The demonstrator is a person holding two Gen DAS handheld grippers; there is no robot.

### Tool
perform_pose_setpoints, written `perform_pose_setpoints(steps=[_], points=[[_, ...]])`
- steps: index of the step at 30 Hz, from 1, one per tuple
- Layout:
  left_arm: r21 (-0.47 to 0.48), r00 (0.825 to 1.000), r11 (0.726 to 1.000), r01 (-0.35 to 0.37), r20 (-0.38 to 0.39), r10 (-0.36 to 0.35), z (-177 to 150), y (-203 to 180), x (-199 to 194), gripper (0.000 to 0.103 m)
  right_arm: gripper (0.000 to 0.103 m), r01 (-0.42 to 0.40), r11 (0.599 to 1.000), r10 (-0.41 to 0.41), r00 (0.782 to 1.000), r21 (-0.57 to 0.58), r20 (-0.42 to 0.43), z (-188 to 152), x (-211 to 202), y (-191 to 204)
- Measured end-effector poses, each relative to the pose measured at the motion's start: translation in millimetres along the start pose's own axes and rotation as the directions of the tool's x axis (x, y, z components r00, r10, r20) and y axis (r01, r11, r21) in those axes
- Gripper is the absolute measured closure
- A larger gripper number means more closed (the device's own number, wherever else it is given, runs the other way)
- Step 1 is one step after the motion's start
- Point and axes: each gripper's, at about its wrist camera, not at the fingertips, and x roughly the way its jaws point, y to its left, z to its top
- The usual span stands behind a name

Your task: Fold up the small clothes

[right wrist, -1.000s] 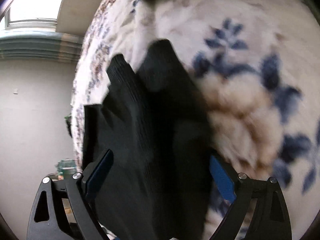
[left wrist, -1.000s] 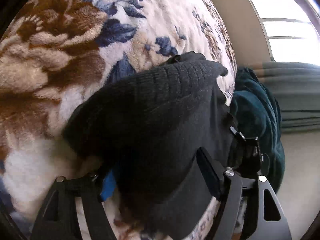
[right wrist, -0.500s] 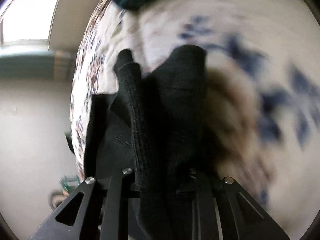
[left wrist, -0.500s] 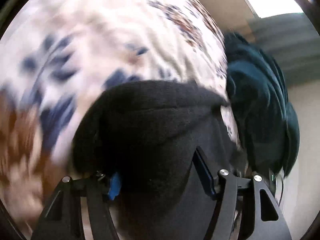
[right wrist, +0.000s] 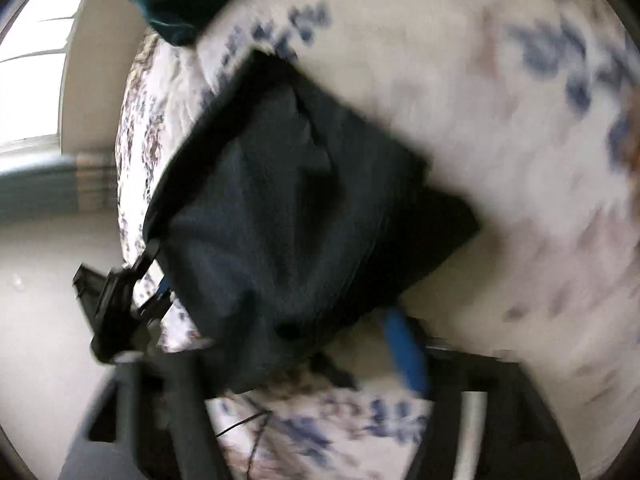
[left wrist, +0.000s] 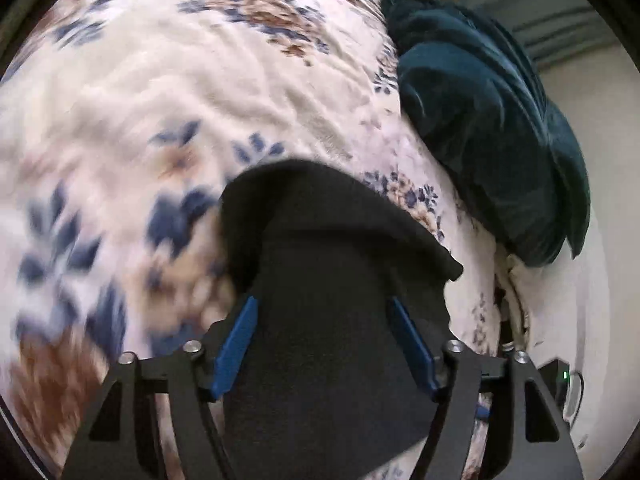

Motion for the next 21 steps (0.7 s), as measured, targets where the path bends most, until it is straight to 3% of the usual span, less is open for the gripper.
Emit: perform_pose_setpoints(steps=[2,6,9,12,21], points=[[-0.041,1.000,0.999,0.009,-0.013,-0.010,-15,8,1,0.034,0.020,0.027,0.998,-0.025,0.999,-0.064,0.023,14,-11,4],[-0.042,0.998,0.998,-0.055,-0.028,0.054,-32,10,20,0.034,0.020,0.013,0.993,-0.010,1.000,-0.116,0.021,73,4,10],[0.001,0.992,0.992,-0.122,-0.031,0.122,-28,3,33,0.034,0.018,-0.020,0.986,0.009,0.998,-0.163,-0.068,121,44,13],[0.049,0.982,0.982,-0.182,-0.047,0.184,-25,-1,39,0.034,0.016,-0.052,0.984,0.017,0.980,-0.172,-0.200,145,87,10],[0.104,0.972,0.971,-0.214,-0.071,0.222,-20,-5,55,0.030,0.013,-0.123,0.953,0.036,0.953,-0.276,-0.300,147,105,31]])
